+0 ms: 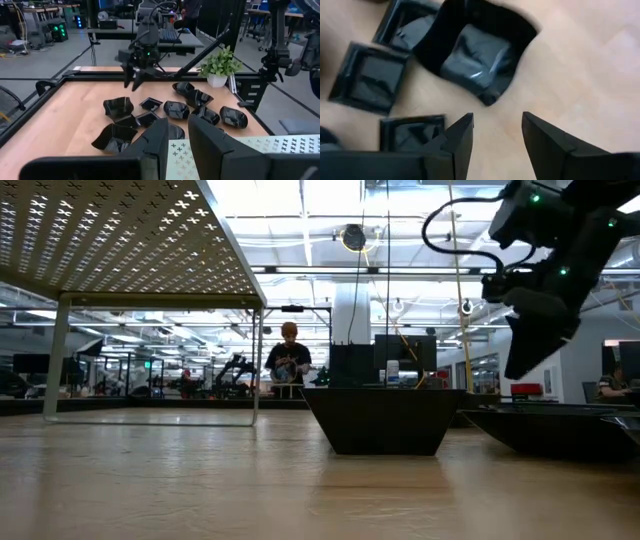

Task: Pick & Place Mini shaped plates
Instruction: Stack the square plate on top of the other square plates on the shelf

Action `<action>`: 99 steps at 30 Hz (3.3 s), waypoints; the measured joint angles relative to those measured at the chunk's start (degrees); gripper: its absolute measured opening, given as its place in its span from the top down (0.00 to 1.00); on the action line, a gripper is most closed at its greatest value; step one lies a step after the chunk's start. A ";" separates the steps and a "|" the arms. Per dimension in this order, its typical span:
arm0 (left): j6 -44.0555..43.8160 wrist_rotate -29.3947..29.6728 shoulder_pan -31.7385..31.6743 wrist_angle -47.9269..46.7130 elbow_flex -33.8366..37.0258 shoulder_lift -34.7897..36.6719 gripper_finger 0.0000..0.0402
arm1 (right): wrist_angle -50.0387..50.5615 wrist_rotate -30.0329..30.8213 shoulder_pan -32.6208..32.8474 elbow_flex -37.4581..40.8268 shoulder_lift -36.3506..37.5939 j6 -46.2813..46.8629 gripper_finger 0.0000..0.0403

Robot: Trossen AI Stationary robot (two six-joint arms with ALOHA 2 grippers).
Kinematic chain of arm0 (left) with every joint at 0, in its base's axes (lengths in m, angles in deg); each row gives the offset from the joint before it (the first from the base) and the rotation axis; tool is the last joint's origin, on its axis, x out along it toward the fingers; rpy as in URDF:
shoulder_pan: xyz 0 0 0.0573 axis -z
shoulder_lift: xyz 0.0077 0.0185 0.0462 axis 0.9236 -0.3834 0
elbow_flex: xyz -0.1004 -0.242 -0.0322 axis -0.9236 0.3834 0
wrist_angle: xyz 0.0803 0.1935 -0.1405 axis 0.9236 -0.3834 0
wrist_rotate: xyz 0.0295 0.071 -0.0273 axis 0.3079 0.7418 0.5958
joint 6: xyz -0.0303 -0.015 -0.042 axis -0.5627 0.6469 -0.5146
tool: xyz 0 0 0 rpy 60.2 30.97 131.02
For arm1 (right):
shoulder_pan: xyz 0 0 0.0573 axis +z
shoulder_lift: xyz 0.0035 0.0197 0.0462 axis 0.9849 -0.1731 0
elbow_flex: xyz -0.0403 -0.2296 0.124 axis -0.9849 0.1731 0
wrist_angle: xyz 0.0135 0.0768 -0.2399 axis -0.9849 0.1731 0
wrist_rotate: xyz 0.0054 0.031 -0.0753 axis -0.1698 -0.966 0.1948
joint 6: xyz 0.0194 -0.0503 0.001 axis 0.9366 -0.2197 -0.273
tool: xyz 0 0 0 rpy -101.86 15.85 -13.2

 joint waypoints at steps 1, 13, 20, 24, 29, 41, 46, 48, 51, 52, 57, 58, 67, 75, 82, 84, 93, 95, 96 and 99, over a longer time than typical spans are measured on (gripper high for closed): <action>-0.01 0.00 0.00 -0.13 0.00 -0.06 0.81 | -0.43 -1.45 0.01 0.30 -0.19 -0.01 0.61; -0.11 0.04 0.00 -0.91 0.04 -0.31 0.81 | -0.99 -9.13 0.10 0.60 -6.85 -0.05 0.61; -0.21 0.04 0.00 -1.07 0.04 -0.33 0.81 | -3.29 -12.89 0.10 0.62 -10.38 -0.68 0.61; -0.13 0.07 0.00 -1.08 0.04 -0.33 0.81 | -4.07 -13.02 0.10 0.62 -10.36 -0.53 0.61; -0.13 0.07 0.00 -1.56 0.04 -0.33 0.81 | -4.08 -14.97 0.10 0.62 -9.81 -0.26 0.61; -0.09 0.09 0.00 -2.76 0.04 -0.35 0.81 | -5.89 -17.34 0.10 0.62 -9.81 -1.33 0.61; -0.09 0.09 0.00 -2.76 0.04 -0.33 0.81 | -7.82 -17.42 0.10 0.62 -9.81 -1.90 0.61; -0.09 0.11 0.00 -2.76 0.04 -0.33 0.81 | -8.14 -17.85 0.16 0.62 -9.81 -1.98 0.62; -0.09 0.11 0.00 -2.76 0.04 -0.33 0.81 | -8.20 -18.65 0.91 0.62 -9.90 -1.99 0.61; -0.09 0.11 0.00 -2.75 0.04 -0.33 0.81 | -8.45 -18.63 1.26 0.62 -10.06 -2.00 0.62; -0.09 0.09 0.00 -2.74 0.04 -0.33 0.81 | -10.22 -18.38 2.28 0.62 -11.69 -2.92 0.62; -0.09 0.09 0.00 -2.74 0.04 -0.33 0.81 | -10.40 -18.30 2.33 0.62 -12.12 -3.16 0.62; -0.09 0.11 0.04 -2.71 0.02 -0.33 0.81 | -9.92 -15.71 2.35 0.62 -13.79 -3.32 0.62; -0.09 0.11 0.02 -2.69 0.02 -0.34 0.81 | -8.78 -12.79 1.51 0.62 -13.70 -3.28 0.62; -0.09 0.11 0.00 -2.69 0.02 -0.33 0.81 | -7.43 -9.38 0.71 0.62 -13.70 -4.76 0.62; -0.09 0.11 0.00 -2.69 0.02 -0.33 0.81 | -7.44 -9.35 0.71 0.62 -13.70 -5.24 0.62; -0.09 0.10 0.00 -2.67 0.02 -0.35 0.81 | -7.85 -9.48 0.71 0.62 -13.70 -11.54 0.62; -0.09 0.11 0.00 -2.67 0.02 -0.34 0.81 | -8.04 -9.43 0.71 0.62 -13.70 -12.80 0.62; -0.09 0.11 0.00 -2.67 0.02 -0.34 0.81 | -8.35 -9.34 0.71 0.62 -13.70 -13.51 0.62; -0.09 0.11 0.00 -2.67 0.02 -0.33 0.81 | -9.67 -9.35 0.71 0.62 -13.70 -14.89 0.62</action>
